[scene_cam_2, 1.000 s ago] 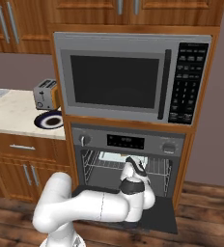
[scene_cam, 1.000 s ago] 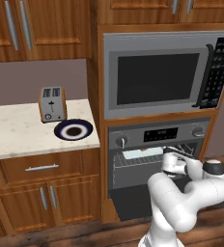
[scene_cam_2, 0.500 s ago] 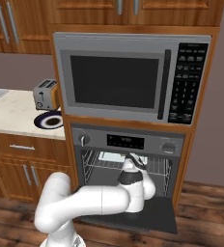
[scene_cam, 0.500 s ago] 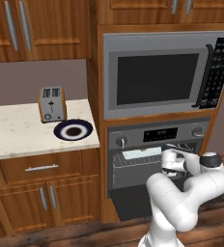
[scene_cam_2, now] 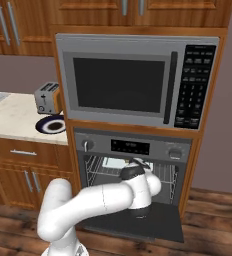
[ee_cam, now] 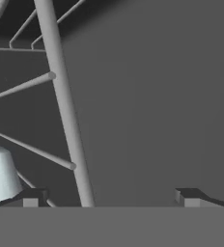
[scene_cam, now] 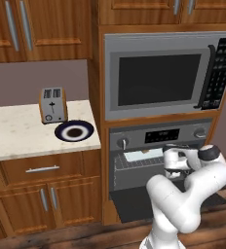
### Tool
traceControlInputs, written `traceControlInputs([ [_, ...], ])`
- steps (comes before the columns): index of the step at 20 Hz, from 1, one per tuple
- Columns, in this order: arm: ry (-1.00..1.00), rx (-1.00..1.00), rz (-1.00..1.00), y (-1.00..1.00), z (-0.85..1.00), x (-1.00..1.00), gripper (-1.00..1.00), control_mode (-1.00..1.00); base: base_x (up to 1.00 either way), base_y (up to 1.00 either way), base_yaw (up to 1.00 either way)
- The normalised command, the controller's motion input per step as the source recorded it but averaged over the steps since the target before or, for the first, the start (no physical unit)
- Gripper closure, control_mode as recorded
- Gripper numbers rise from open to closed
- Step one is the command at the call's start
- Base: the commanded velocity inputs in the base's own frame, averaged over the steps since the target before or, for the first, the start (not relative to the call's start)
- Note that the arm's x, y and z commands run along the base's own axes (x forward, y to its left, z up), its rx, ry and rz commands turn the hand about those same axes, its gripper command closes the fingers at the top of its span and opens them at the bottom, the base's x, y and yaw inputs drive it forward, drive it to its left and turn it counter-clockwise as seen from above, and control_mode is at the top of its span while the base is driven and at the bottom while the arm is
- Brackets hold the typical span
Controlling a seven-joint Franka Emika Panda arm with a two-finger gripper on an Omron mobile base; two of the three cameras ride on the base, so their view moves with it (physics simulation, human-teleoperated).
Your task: Take the baked cake out of the oven and place it on the plate for cooling. Then close the oven door.
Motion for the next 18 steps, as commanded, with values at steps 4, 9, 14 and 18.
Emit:
traceControlInputs([
  [4,0.0,0.05,0.0,-0.3,-0.67,-0.72,-1.0,-1.0,0.0,0.0,0.0],
  [9,0.01,0.02,0.0,-0.3,-0.54,-0.73,-1.0,-1.0,0.0,0.0,0.0],
  [14,0.07,0.0,-0.01,-0.36,-0.43,-0.87,-1.0,-1.0,0.0,0.0,0.0],
  [18,0.13,0.0,-0.02,-0.32,-0.41,-0.86,-1.0,-1.0,0.0,0.0,0.0],
])
